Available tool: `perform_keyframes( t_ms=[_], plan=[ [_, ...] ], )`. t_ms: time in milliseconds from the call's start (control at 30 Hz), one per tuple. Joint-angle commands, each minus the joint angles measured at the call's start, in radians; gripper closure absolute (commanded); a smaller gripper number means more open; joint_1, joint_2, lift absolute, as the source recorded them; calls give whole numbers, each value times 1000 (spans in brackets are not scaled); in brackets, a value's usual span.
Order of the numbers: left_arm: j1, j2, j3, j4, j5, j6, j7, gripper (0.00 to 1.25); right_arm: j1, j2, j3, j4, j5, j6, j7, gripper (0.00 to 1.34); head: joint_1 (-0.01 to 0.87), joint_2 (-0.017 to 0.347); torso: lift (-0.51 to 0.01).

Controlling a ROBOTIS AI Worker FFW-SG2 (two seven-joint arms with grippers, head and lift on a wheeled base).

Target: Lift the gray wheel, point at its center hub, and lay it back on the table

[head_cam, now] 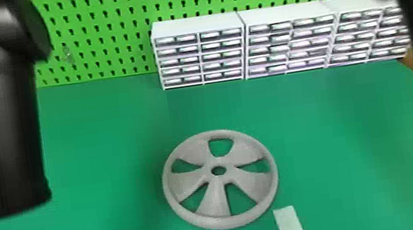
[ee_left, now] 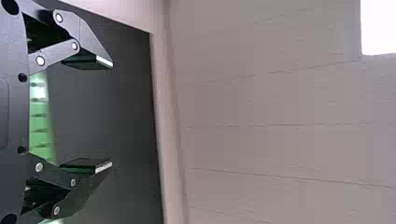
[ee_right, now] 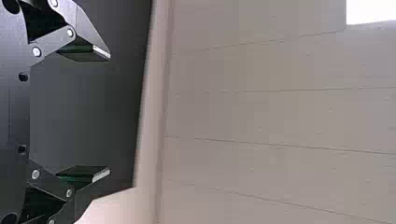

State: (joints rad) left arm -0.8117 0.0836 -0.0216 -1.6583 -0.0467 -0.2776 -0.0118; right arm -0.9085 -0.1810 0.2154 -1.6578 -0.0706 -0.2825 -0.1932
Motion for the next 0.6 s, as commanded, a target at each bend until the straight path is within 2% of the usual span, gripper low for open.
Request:
perform_keyframes(
  t_ms=[0,133,300,433,567],
  plan=[
    [-116,24,-26,-1,24,-23,16,502,-107,-5,-4,-5,-29,-7,-9,398,692,48,-96],
    [-193,38,-23,-24,30,-23,18,502,-175,12,-14,-8,-38,-20,-12,392,692,48,-96],
    [-257,64,-41,-74,44,-23,35,502,-230,28,-30,-59,3,-23,-17,374,692,48,-96],
    [-294,77,-69,-100,22,-23,52,502,-259,14,-39,-99,21,-21,-26,351,692,48,-96],
    [-333,97,-97,-138,7,-14,61,502,-300,-17,-40,-148,68,14,-45,335,692,48,-96]
  ],
)
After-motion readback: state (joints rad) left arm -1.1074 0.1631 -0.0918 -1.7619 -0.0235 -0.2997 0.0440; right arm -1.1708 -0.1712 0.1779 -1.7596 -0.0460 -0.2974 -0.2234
